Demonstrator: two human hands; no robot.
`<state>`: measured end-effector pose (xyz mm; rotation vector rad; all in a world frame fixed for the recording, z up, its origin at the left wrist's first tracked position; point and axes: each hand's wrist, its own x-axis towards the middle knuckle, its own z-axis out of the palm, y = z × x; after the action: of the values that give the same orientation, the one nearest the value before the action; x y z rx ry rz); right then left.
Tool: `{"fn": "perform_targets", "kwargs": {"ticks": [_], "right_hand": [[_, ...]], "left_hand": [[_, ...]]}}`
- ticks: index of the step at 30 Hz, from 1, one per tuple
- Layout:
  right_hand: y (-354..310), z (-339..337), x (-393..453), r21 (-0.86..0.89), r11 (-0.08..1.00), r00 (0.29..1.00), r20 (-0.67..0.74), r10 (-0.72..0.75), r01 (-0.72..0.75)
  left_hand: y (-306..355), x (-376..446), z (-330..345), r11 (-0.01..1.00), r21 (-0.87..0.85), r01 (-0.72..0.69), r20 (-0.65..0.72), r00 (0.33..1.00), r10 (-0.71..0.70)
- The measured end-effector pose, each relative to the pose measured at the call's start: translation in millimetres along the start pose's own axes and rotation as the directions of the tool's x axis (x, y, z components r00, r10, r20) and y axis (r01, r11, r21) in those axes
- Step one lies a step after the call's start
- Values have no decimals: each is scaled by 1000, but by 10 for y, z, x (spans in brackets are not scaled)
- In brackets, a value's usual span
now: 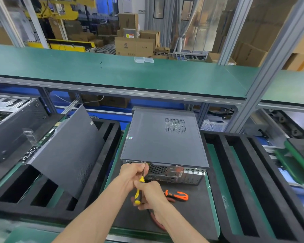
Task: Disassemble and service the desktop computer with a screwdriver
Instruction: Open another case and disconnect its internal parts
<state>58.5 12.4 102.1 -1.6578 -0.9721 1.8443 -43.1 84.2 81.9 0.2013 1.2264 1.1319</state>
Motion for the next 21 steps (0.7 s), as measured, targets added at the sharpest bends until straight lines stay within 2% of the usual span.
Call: {"fn": "perform_targets", "kwargs": {"ticks": [2,5,8,11,15,17,21], "right_hand": [[-14,-11,-18,63,996,996,67,55,-59],[-12,-37,-9,105,993,998,42,53,-57],[2,-52,-9,28,999,1000,-16,22,-21],[29,-70,-2,-17,1000,1000,30,-6,7],[32,-126,-4,112,992,995,89,41,-51],[29,-147,19,95,995,998,57,22,-27],[50,-146,52,-60,998,1000,-11,-23,22]], "left_hand": [[-10,-5,16,1000,8,-12,7,1000,12],[-15,-19,23,999,41,-19,12,1000,18],[-13,-29,34,999,47,-15,-14,1000,16],[-1,-49,44,1000,25,17,-26,1000,-17],[-1,-32,44,1000,0,28,-38,999,-28],[-2,-24,51,1000,-4,20,-46,999,-20],[-3,-28,80,1000,12,1,-79,997,-1]]}}
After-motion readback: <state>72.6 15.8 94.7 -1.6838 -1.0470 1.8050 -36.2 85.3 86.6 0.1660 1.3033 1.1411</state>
